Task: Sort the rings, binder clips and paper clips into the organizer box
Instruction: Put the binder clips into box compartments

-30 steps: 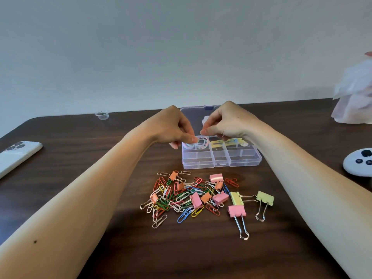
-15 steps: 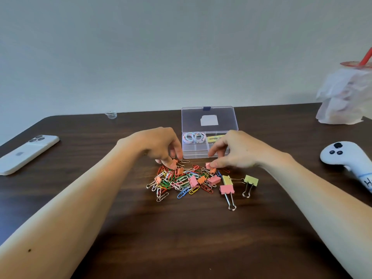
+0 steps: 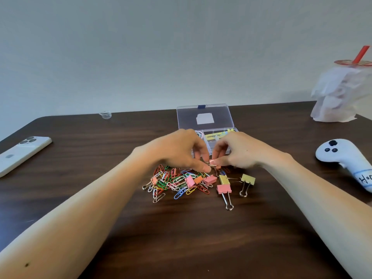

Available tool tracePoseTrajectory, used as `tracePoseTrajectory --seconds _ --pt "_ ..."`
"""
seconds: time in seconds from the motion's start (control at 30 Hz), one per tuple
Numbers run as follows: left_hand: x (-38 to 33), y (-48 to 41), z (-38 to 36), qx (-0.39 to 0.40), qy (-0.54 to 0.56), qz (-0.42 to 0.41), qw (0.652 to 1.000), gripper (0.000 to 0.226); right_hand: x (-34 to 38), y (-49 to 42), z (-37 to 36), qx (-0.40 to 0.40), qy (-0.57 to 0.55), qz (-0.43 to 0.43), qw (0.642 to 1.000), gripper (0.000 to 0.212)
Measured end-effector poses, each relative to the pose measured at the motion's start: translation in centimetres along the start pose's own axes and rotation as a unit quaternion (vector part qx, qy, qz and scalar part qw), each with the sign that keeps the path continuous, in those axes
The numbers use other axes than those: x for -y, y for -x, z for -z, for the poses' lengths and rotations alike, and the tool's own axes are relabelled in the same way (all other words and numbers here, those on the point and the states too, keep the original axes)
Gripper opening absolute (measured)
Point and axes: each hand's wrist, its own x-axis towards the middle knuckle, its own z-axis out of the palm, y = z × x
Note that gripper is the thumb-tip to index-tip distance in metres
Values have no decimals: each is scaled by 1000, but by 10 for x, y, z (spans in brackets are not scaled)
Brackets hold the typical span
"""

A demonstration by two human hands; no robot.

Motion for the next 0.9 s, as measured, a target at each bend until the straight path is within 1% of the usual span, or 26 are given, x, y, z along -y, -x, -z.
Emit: tracePoseTrajectory --seconds 0.03,0.1,0.13,0.27,0.33,0.4,0.47,0.53,0.6,0.7,0.8,0.9 --pt "-2 -1 -3 5 4 -16 1000 24 -1 2 3 7 -2 3 1000 5" --pt "-3 -3 -6 -2 6 -29 1000 22 -4 8 10 42 -18 17 999 19" --pt "-3 -5 -8 -14 3 -28 999 22 -7 11 13 57 -25 20 998 22" --pt "-3 -11 -12 -67 -13 -11 998 25 -22 28 27 38 -55 -6 998 14" --pt "-7 -14 -12 -52 -42 -22 998 30 -29 38 31 50 -71 -15 996 18" --pt "-14 -18 -13 -7 -83 -32 996 36 -34 47 32 91 -95 -12 991 24" --pt "-18 -23 -15 21 -104 -37 994 38 -36 53 31 124 -102 4 987 30" --pt "-19 -28 -18 24 -111 -42 993 34 -35 55 32 137 -100 8 986 32" --pt "-18 -32 -20 20 -116 -43 992 30 -32 54 31 144 -66 14 987 30" --pt "-14 -33 -22 5 -112 -35 993 23 -29 52 28 136 -8 21 990 27" --pt "-10 -32 -22 -7 -101 -35 994 17 -30 52 29 110 -32 7 993 24" --pt "-8 -30 -19 -19 -76 -37 996 19 -30 53 30 86 -60 6 994 21"
